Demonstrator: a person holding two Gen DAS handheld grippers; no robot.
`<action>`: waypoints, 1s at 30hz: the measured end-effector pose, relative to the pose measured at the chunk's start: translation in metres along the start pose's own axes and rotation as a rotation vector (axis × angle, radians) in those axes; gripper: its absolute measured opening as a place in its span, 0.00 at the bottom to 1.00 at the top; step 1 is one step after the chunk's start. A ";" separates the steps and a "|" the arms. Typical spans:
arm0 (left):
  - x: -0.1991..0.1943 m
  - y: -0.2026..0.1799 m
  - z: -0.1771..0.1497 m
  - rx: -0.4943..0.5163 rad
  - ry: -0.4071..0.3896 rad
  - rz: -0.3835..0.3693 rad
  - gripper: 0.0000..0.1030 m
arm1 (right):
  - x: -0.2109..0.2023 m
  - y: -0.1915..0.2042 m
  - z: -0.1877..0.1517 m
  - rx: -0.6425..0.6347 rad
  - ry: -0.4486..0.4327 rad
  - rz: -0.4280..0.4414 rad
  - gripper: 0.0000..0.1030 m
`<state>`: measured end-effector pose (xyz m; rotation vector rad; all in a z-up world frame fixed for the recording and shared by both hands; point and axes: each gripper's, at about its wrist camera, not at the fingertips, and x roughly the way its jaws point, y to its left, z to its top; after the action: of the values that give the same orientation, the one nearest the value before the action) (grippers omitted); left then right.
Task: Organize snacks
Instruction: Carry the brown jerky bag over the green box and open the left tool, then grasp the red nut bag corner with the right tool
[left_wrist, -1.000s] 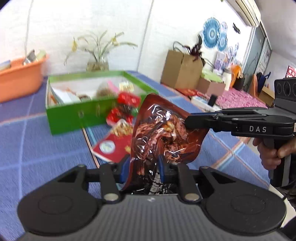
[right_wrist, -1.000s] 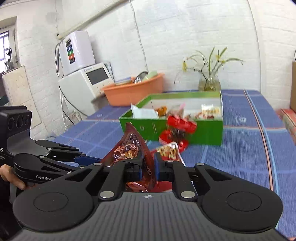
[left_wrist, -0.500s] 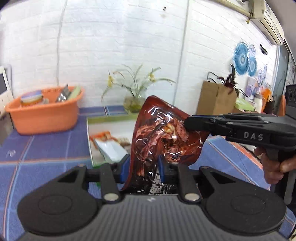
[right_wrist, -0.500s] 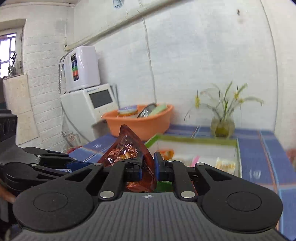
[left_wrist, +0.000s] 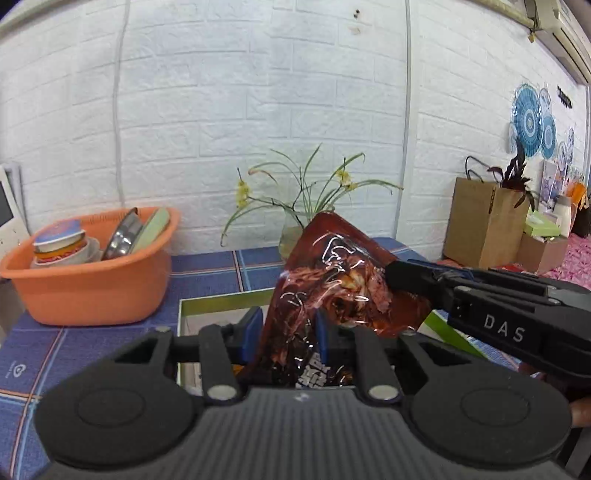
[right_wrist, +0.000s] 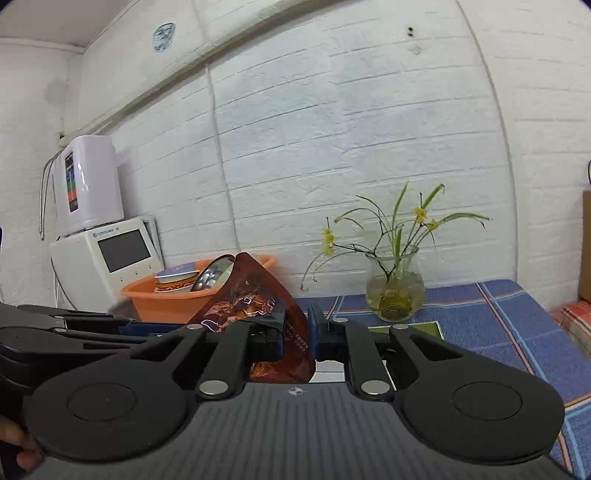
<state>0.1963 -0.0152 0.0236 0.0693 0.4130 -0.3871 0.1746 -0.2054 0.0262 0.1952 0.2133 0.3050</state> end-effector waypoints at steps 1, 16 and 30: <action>0.007 0.000 -0.002 0.005 0.006 0.003 0.19 | 0.004 -0.005 -0.003 0.022 0.005 0.000 0.24; 0.018 0.013 -0.025 -0.009 -0.014 0.105 0.54 | 0.006 -0.027 -0.018 0.100 0.050 -0.061 0.80; -0.051 -0.003 -0.070 0.029 0.052 -0.037 0.64 | -0.070 -0.039 -0.029 0.207 0.161 -0.071 1.00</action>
<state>0.1251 0.0099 -0.0199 0.1000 0.4607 -0.4286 0.1130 -0.2597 0.0025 0.3670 0.4112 0.2279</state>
